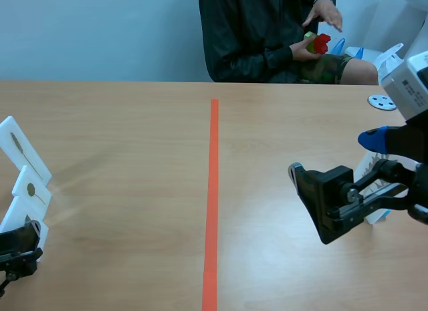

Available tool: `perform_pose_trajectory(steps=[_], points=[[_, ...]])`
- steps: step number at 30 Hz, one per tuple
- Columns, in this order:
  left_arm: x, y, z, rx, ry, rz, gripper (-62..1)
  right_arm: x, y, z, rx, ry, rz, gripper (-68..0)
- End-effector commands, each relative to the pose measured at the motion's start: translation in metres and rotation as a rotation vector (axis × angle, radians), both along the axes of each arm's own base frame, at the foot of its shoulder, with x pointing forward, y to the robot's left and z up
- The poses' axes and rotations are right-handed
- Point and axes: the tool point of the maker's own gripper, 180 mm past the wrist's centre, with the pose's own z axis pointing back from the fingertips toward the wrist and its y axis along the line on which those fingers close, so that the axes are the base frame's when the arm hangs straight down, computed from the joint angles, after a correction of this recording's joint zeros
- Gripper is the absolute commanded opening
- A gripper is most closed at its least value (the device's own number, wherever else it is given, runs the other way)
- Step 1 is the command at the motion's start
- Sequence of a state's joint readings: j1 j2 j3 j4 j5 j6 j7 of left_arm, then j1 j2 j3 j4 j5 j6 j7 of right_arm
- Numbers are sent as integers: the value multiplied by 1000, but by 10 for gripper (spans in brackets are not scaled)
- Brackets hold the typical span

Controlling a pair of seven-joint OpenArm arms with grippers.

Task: Sort the leaf by its shape. The table is split by an orange tape line. A compound leaf with several leaflets goes to the left side, a simple leaf with one blade goes to the right side. Return to the home posture when a red brick is placed on the table.

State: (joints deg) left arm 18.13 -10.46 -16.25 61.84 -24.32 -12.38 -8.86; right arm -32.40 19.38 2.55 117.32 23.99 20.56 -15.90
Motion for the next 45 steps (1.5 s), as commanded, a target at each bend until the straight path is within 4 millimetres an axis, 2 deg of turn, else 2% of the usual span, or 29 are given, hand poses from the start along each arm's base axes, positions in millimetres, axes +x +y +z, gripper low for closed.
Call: perform_pose_trajectory(steps=[1,4,6,9,14,17,22,26,29,33,39,45], points=[[5,2,9,4,-34,2,-105,4,-2,8,4,-31,-4,4],[8,6,17,14,-55,6,-17,4,-2,7,4,-30,-4,4],[10,10,26,23,-70,7,14,4,-2,7,4,-30,-4,4],[12,10,43,35,-93,-29,14,4,-2,7,4,-30,-4,4],[13,-3,89,67,-178,-147,14,4,-2,7,4,-30,-4,4],[8,-25,114,60,-215,-266,14,4,-2,7,4,-30,-4,4],[-5,-82,146,21,-255,-553,14,5,-2,8,5,-31,-4,4],[-5,-102,160,37,-267,-626,14,5,-2,8,5,-31,-4,4],[-5,-126,164,7,-281,-688,14,5,-2,8,5,-31,-4,4],[-7,-161,154,-49,-248,-776,14,5,-2,8,5,-31,-4,4],[6,-180,139,-45,-173,-747,14,5,-3,8,5,-32,-12,4],[10,-194,127,-4,-119,-752,14,8,-6,9,4,-39,-33,4]])
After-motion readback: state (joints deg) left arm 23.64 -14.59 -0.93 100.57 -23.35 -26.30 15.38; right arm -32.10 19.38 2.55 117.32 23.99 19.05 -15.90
